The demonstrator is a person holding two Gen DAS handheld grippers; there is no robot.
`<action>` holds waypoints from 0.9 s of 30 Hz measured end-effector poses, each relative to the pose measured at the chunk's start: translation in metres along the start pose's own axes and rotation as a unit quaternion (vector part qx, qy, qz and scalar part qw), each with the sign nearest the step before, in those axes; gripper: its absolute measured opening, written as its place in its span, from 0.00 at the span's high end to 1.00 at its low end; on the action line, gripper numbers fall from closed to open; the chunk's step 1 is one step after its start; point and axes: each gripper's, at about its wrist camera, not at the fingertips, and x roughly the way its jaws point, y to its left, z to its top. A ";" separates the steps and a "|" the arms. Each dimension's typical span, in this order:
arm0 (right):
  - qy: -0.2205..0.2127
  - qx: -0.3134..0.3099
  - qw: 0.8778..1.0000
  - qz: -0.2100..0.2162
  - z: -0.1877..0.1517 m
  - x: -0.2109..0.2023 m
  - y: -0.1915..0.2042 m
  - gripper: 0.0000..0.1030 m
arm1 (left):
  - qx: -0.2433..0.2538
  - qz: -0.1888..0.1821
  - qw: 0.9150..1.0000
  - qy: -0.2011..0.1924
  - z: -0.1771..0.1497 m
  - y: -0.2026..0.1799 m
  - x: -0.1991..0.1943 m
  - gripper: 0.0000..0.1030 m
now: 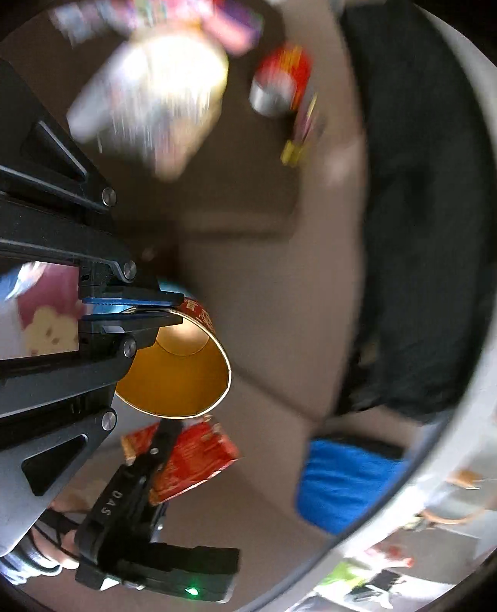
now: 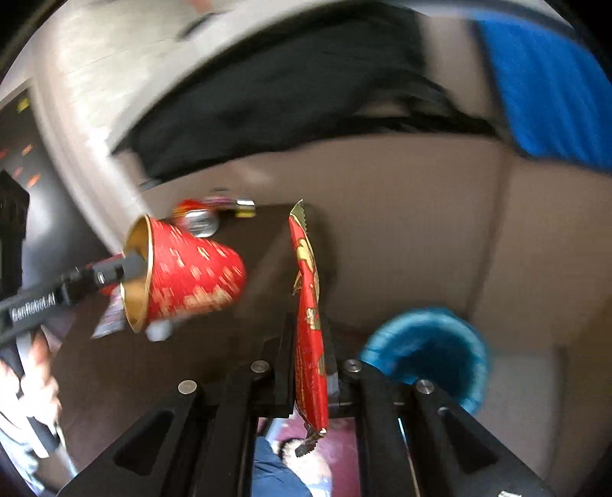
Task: Collect trash
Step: 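Carry both items over the blue-bagged bin and open both tools to drop them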
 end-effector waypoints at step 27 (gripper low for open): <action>0.112 0.146 0.977 -0.110 -0.045 0.130 -0.151 0.51 | -0.055 -0.070 0.984 0.153 0.011 0.006 0.174 0.70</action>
